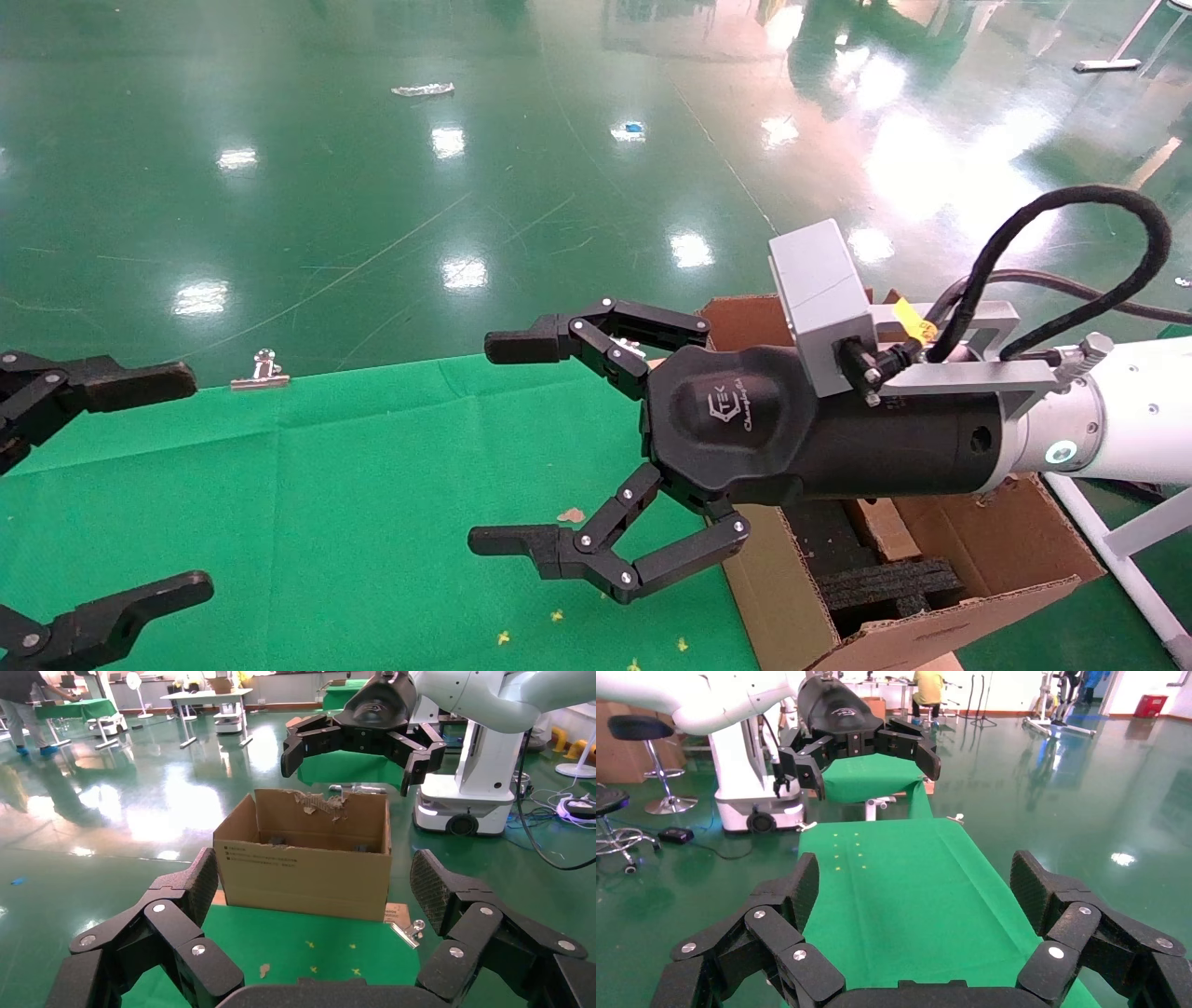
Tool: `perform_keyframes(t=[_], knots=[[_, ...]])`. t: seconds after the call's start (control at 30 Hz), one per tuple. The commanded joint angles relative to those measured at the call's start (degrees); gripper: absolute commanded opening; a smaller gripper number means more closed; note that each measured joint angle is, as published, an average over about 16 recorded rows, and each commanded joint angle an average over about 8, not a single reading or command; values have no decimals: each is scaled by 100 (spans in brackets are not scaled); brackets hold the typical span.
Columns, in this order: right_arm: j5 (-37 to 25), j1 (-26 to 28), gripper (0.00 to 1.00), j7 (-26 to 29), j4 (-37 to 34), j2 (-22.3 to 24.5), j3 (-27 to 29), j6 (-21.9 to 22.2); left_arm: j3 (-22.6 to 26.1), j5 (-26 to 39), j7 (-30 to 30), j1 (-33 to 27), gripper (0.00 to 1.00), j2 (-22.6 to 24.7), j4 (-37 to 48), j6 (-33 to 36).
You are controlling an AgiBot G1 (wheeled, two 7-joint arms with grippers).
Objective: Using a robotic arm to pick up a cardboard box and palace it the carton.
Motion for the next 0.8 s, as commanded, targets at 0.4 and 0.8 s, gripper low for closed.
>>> perform_keyframes(t=[0.4, 0.8], knots=[[0, 0, 100, 0, 0, 0, 0, 0, 0, 0, 0, 0, 100, 0, 0, 0], [0, 1, 100, 0, 0, 0, 0, 0, 0, 0, 0, 0, 100, 0, 0, 0]])
